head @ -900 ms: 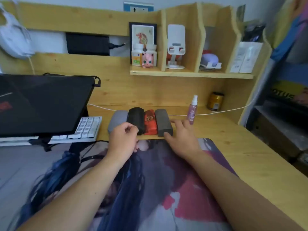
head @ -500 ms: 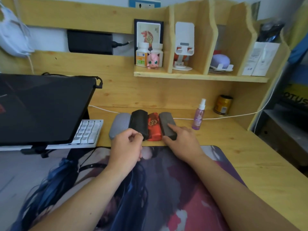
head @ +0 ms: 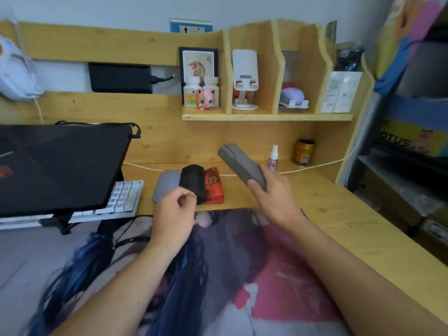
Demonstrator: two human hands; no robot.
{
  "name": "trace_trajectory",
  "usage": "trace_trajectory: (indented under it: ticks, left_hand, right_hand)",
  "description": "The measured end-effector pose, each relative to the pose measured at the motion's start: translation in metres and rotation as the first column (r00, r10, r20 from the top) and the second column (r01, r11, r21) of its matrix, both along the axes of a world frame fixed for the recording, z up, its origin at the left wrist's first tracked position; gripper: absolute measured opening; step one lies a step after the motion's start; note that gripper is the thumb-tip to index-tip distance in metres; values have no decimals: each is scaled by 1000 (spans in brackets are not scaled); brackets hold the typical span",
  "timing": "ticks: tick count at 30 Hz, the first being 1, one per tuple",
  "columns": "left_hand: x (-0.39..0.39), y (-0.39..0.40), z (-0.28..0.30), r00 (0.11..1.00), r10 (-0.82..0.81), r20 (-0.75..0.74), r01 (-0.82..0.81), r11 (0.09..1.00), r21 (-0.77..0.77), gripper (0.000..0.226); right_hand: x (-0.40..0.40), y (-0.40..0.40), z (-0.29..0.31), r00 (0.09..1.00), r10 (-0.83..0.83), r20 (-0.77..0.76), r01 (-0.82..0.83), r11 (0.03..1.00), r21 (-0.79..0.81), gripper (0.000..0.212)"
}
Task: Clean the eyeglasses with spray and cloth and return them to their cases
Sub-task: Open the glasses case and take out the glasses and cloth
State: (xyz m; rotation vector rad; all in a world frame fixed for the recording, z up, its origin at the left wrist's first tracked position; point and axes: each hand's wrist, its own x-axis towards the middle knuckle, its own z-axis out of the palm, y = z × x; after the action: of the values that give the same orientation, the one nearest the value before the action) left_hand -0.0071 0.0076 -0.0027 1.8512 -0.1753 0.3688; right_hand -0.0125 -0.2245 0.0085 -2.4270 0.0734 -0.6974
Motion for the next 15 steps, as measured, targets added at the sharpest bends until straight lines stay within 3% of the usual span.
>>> trace_trajectory:
  ticks: [3,6,8,10,12,15]
  left_hand:
    - [-8,7,8,993,92,78,-81,987,-139,19]
    - [-20,15,14,996,-19,92,35,984,-174,16]
    - [-26,23,10,971,-236,42,236,972,3,12]
    - [-29,32,6,883,-453,-124,470,855,220,26]
    - [-27,42,8,800,-524,-293,600,715,360,54]
    - [-24,50,18,783,-506,-361,622,631,463,73]
  right_hand:
    - [-48,-12,-4,929,347,-131,-350,937,-1,71]
    - [-65,-15,-13,803,514,-303,-544,839,-18,68]
    - [-64,-11,-15,766,543,-344,-579,815,-4,68]
    - [-63,-8,-13,737,556,-384,-598,801,12,70]
    - [-60,-7,-6,692,573,-439,-614,787,59,67]
    - [-49,-5,8,675,590,-444,-537,805,252,59]
